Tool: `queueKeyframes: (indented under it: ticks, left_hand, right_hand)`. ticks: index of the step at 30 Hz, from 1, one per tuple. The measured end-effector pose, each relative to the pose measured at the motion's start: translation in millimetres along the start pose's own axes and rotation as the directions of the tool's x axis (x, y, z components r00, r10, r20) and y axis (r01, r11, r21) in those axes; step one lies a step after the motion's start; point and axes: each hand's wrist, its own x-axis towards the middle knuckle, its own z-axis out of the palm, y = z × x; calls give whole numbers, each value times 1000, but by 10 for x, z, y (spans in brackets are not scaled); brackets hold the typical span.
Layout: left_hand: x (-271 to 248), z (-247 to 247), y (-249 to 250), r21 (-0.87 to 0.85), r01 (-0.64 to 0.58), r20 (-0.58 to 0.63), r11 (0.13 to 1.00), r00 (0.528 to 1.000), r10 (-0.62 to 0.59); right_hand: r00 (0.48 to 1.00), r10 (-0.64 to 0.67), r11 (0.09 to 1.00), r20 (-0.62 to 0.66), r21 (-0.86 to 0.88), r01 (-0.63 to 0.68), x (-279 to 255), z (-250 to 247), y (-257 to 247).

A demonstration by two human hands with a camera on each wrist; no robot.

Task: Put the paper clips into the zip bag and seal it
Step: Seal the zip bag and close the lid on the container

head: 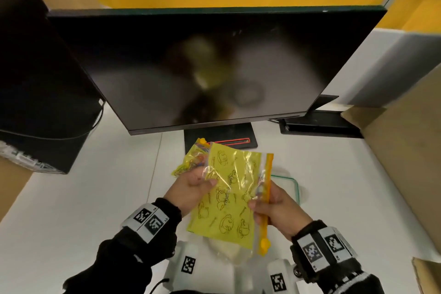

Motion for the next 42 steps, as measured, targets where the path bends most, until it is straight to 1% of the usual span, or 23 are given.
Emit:
queueKeyframes:
  ticks: [3, 5, 6, 10, 12, 14, 16, 18, 20, 21, 22, 24, 25, 26, 28, 29, 31, 32, 35, 37, 39, 40, 42]
  left_hand:
    - [-44, -9, 51, -22, 54, 105, 998, 993, -52]
    - [-60, -18, 67, -6, 55, 129, 998, 990, -54]
    - [-64, -24, 61, 7, 45, 128, 999, 991, -45]
    - [-88, -55, 92, 72, 40, 152, 997, 987, -51]
    - [-105, -78, 108, 99, 40, 147, 994, 988, -54]
    - [-126, -73, 109, 96, 51, 136, 994, 989, -64]
    - [-130, -47, 117, 81, 50, 132, 995, 989, -60]
    - [-155, -32, 175, 1, 73, 137, 997, 988, -73]
    - [-180, -47, 248, -124, 140, 193, 982, 975, -114]
    - [-184, -64, 273, -155, 162, 227, 974, 966, -125]
    - [-190, -88, 287, -148, 171, 259, 974, 957, -129]
    - [-216, -148, 288, -120, 174, 330, 978, 936, -126]
    - [-220, -180, 280, -135, 176, 350, 975, 929, -119]
    - [-216, -213, 279, -171, 176, 352, 969, 930, -106]
    - [-189, -252, 277, -182, 111, 336, 977, 941, -44]
    - [-171, -243, 283, -137, 48, 349, 989, 937, 3]
    - [-135, -171, 268, -29, -106, 418, 994, 902, 108]
    - [-122, -116, 256, 23, -166, 440, 986, 887, 139]
    - [-101, 45, 243, 232, -315, 452, 920, 873, 184]
    - [-76, 119, 226, 379, -338, 477, 862, 869, 131]
    - [-22, 177, 124, 501, -351, 467, 791, 879, 94]
    - [12, 205, 59, 547, -357, 432, 757, 895, 110]
    - [100, 245, -126, 639, -348, 341, 686, 928, 153]
  right_hand:
    - [1000, -26, 972, -12, 235, 28, 15, -85, -58]
    - [1000, -15, 924, 17, 381, 8, 22, -133, -57]
    - [999, -13, 910, 36, 414, -4, 13, -123, -71]
    - [996, 1, 919, 92, 394, -37, 20, -169, -2]
    - [985, 31, 872, 172, 476, -111, 2, -231, 3]
    - [966, 85, 844, 246, 497, -201, -23, -267, -6]
    - [952, 136, 864, 273, 437, -249, -40, -251, -34]
    - [963, 132, 931, 235, 304, -202, -31, -218, -38]
    - [984, 93, 970, 152, 207, -124, 0, -215, -24]
    - [989, 73, 976, 126, 193, -97, 19, -229, -16]
    - [992, 56, 979, 109, 187, -76, 36, -245, -25]
    - [995, 21, 981, 97, 188, -39, 79, -286, -63]
    - [994, 8, 979, 105, 202, -29, 106, -302, -80]
    - [992, -5, 976, 125, 218, -23, 128, -307, -100]
    - [985, -18, 969, 174, 247, -26, 178, -311, -101]
    - [980, -14, 968, 196, 247, -36, 202, -297, -94]
    - [976, 12, 972, 217, 227, -63, 252, -236, -60]
    - [978, 34, 974, 205, 211, -78, 276, -203, -38]
    - [984, 63, 991, 169, 104, -81, 323, -121, 15]
    - [987, 63, 998, 149, -33, -59, 301, -87, -7]
    - [990, 82, 971, 116, -231, -54, 276, -85, -12]
    - [990, 103, 947, 93, -313, -69, 268, -87, 3]
    - [986, 154, 923, 63, -364, -122, 231, -58, 50]
